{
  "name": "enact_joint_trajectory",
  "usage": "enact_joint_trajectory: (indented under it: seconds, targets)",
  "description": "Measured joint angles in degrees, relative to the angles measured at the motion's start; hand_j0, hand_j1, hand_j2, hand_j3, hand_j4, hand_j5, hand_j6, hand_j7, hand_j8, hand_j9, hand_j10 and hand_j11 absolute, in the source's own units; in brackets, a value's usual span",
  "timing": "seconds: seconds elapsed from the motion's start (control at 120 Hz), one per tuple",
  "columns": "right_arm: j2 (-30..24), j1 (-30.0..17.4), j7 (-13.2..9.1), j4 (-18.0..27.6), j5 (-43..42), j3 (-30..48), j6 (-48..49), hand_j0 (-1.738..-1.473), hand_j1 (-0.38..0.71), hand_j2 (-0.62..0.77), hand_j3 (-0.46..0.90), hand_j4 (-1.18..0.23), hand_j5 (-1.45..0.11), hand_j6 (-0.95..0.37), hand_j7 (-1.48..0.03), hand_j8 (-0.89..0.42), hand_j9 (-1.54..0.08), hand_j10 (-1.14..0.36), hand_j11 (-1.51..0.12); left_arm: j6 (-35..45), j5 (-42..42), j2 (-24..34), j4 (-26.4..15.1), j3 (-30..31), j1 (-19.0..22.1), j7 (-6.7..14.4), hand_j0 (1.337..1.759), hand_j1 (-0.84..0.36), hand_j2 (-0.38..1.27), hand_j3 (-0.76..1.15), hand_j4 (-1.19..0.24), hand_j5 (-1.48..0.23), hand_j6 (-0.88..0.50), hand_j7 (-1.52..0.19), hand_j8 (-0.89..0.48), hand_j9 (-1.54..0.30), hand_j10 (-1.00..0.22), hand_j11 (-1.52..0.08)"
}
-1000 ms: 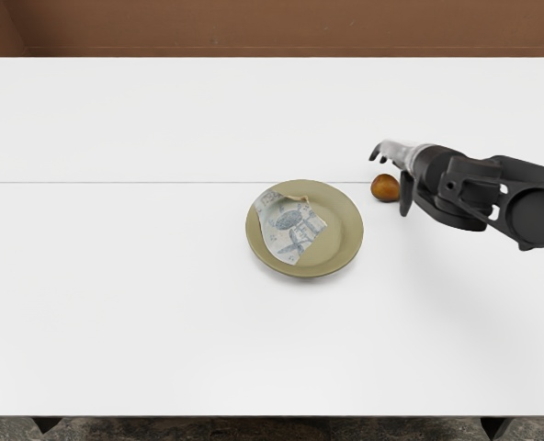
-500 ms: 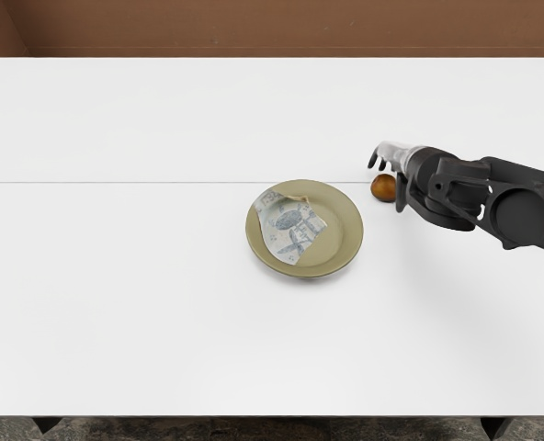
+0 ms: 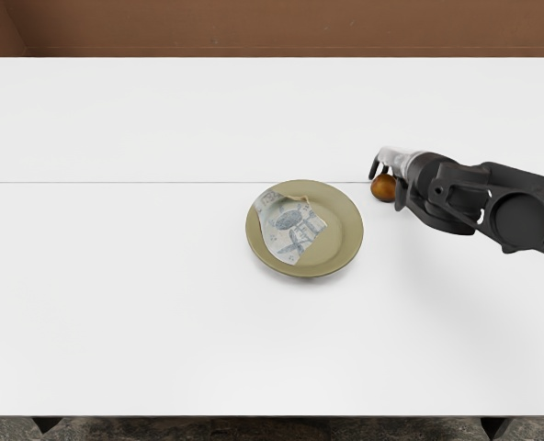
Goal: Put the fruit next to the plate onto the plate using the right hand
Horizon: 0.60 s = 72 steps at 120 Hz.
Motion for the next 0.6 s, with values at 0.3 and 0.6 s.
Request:
enact_joint_trajectory:
  seconds: [0.3,0.6]
  targets:
    - [0.0,-0.3,0.0,0.0,0.1,0.0,0.1,-1.656,0.29,-0.07,0.00,-0.56,-0.70,-0.51,-0.71,-0.53,-0.71,-0.56,-0.71,0.0,0.0,0.0,0.0,0.0,0.0,0.0,1.658,0.33,0.00,0.00,-0.02,-0.02,-0.02,-0.02,-0.02,-0.02,-0.02,-0.02]
    - [0.0,-0.4,0.0,0.0,0.3,0.0,0.2,-1.650,0.31,0.08,0.00,-0.65,-0.85,-0.50,-0.86,-0.52,-0.86,-0.57,-0.87,0.0,0.0,0.0,0.0,0.0,0.0,0.0,1.658,0.33,0.00,0.00,-0.02,-0.02,-0.02,-0.02,-0.02,-0.02,-0.02,-0.02]
